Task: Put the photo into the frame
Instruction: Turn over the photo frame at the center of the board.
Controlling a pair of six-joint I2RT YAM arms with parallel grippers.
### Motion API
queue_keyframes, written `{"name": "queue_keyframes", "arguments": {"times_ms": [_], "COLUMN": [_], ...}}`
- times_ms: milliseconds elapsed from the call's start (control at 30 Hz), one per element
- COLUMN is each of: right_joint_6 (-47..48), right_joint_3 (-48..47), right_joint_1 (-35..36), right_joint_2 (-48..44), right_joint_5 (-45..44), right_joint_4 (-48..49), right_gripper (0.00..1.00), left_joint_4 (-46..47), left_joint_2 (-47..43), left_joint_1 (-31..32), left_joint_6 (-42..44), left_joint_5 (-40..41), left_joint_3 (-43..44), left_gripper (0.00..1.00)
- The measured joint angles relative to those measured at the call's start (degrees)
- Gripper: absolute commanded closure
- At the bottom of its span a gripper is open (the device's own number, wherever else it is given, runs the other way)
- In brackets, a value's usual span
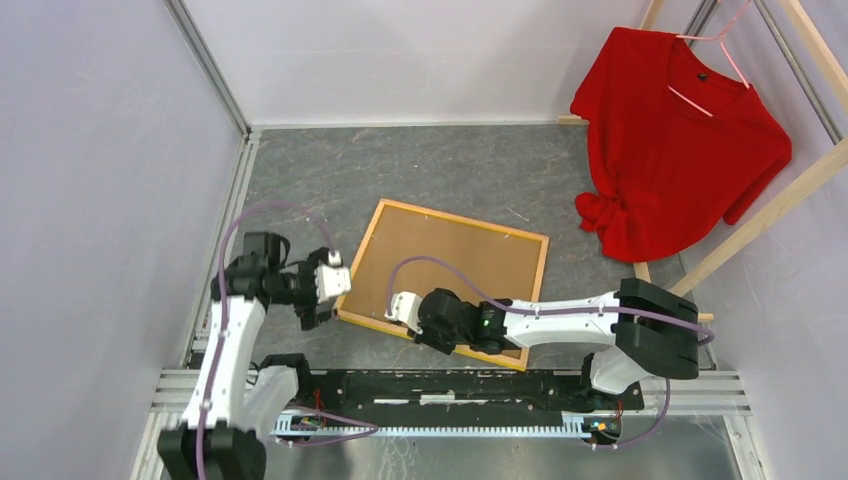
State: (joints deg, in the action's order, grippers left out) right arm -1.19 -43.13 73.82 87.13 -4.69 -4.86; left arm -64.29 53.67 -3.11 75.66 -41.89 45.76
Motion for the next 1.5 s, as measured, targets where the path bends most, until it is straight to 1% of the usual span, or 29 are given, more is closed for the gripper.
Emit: {"name": "queue_keyframes", "arguments": {"times_ms": [33,67,200,300,400,467,533,733,833,967,1000,1067,1133,1167,1200,1267,1300,1400,1500], "right_joint_6": [0.0,0.0,-0.3,-0.4,-0.4,-0.4,-0.5,-0.5,-0.5,-0.7,-0.7,-0.7,-0.7,-0.7,-0.5,0.1,0.7,3.1,5.8], "right_joint_3": [-1.8,-3.3,-9.8,-13.6,-16.5,-17.6,-18.2,-19.3,-19.8,-20.3,-20.5,-20.7,-20.9,-20.9,-20.9,-20.9,-20.9,-20.9,-21.0], "right_joint_1": [-0.4,-0.8,-3.3,-4.9,-6.1,-6.5,-7.0,-7.7,-8.2,-8.8,-9.0,-9.4,-9.8,-9.9,-10.1,-10.1,-10.1,-10.1,-8.9], "right_joint_2": [0.0,0.0,0.0,0.0,0.0,0.0,0.0,0.2,0.5,0.8,0.8,0.8,0.8,0.7,0.6,0.0,-0.6,-3.5,-5.3], "right_joint_5": [0.4,0.8,3.0,4.4,6.0,6.6,7.5,9.0,9.8,10.6,10.5,10.6,10.5,10.2,9.8,8.4,7.5,5.6,2.3], "right_joint_4": [-1.9,-3.1,-6.1,-7.9,-9.9,-10.8,-11.5,-13.6,-13.8,-13.9,-13.9,-13.9,-13.9,-13.9,-13.9,-13.8,-13.6,-13.5,-13.8], "right_gripper": [1.00,1.00,1.00,1.00,1.00,1.00,1.00,1.00,1.00,1.00,0.98,0.79,0.72,0.64,0.60,0.53,0.47,0.39,0.35], "left_joint_4": [0.6,0.5,2.3,4.6,8.3,11.4,15.5,27.2,31.9,36.9,37.4,38.2,39.1,39.4,39.6,39.9,40.2,40.5,40.7], "left_joint_2": [-5.4,-6.5,-18.3,-24.1,-27.7,-29.0,-29.0,-25.4,-23.5,-21.0,-20.4,-19.3,-18.4,-18.3,-17.9,-17.4,-17.3,-17.1,-16.9], "left_joint_1": [0.1,0.3,0.6,0.6,0.6,0.6,0.6,1.4,3.0,7.2,8.2,10.0,11.3,11.7,12.0,12.3,12.4,12.7,13.0], "left_joint_6": [4.9,5.8,16.6,22.2,27.3,30.3,33.3,39.2,40.7,41.5,41.7,41.9,41.9,41.9,41.8,41.4,40.9,39.6,37.8], "left_joint_5": [0.2,0.2,-0.2,-0.7,-1.8,-2.6,-3.7,-5.8,-6.0,-4.8,-4.0,-2.5,-1.0,-0.6,-0.1,0.5,0.5,1.1,1.4], "left_joint_3": [-3.3,-3.9,-11.0,-15.0,-18.3,-20.2,-22.3,-26.1,-27.0,-27.1,-27.1,-27.1,-27.1,-27.1,-27.1,-26.9,-26.9,-26.3,-25.5], "left_gripper": [0.00,0.00,0.00,0.00,0.00,0.01,0.05,0.12,0.21,0.40,0.43,0.50,0.58,0.61,0.63,0.65,0.65,0.65,0.65]}}
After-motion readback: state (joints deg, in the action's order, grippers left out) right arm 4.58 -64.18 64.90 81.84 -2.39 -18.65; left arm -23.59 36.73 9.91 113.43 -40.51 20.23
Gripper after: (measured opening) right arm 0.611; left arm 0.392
